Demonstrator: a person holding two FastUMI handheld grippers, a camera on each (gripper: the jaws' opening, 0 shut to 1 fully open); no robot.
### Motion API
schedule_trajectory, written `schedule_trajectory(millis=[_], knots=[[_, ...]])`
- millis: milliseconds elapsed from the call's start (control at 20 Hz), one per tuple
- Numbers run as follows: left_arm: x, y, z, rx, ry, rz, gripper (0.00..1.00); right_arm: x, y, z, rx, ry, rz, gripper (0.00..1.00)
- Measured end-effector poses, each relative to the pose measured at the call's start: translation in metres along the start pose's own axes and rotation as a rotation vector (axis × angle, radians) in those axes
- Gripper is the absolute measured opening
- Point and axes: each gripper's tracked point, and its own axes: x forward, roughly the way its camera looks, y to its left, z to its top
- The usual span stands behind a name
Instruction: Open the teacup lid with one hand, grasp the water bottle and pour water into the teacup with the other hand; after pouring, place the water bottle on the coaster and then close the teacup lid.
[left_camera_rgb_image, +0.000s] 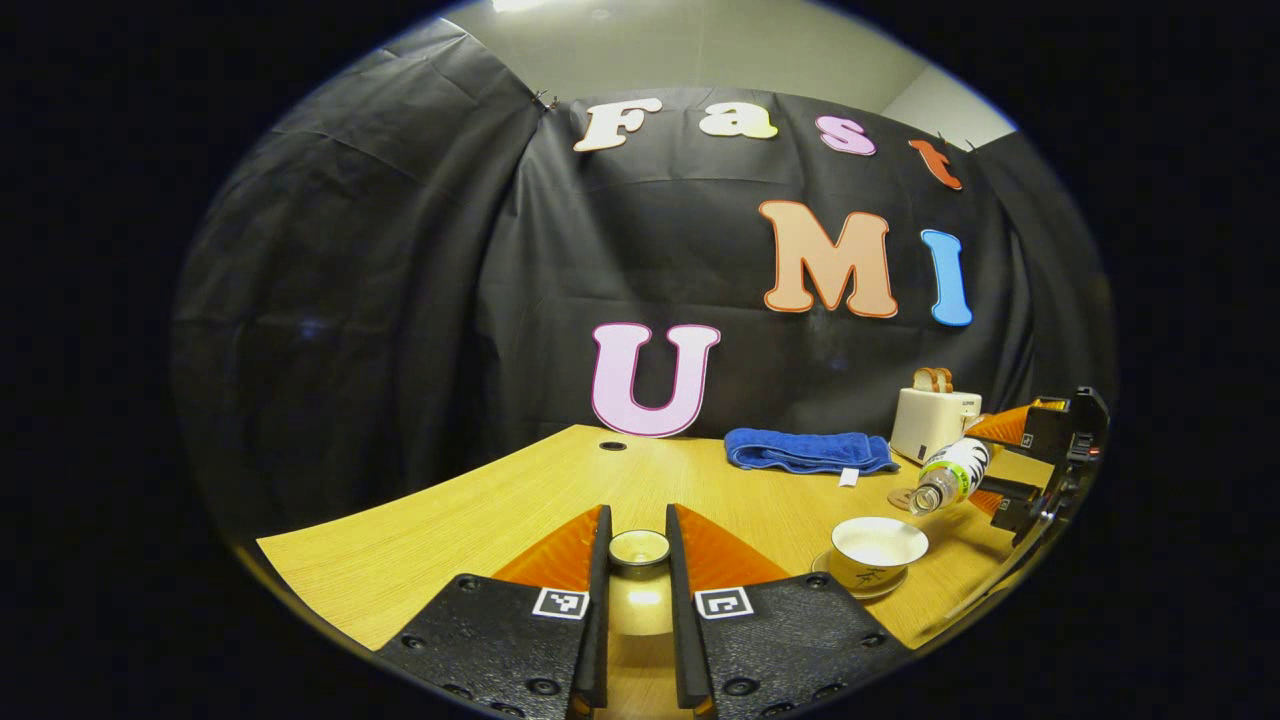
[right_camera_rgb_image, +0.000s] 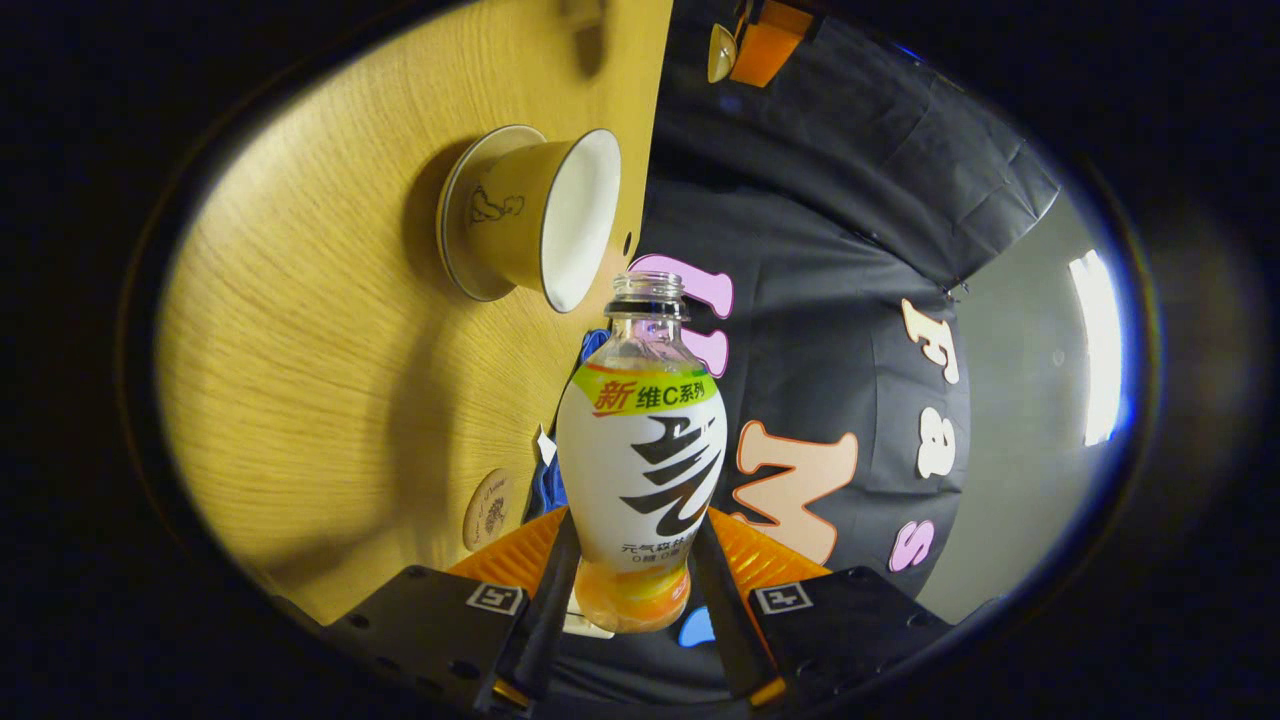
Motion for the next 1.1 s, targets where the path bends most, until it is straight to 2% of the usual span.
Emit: schedule_trajectory(millis=[800, 1100], knots=[[-0.003, -0.004, 0.005, -0.018, -0.010, -0.013, 0.25, 0.009, -0.024, 0.020, -0.242, -0.100, -0.015, 0.69], [-0.005, -0.008, 0.007, -0.024, -0.005, -0.025, 0.24, 0.006, -0.021, 0.026, -0.247, -0.107, 0.002, 0.68]])
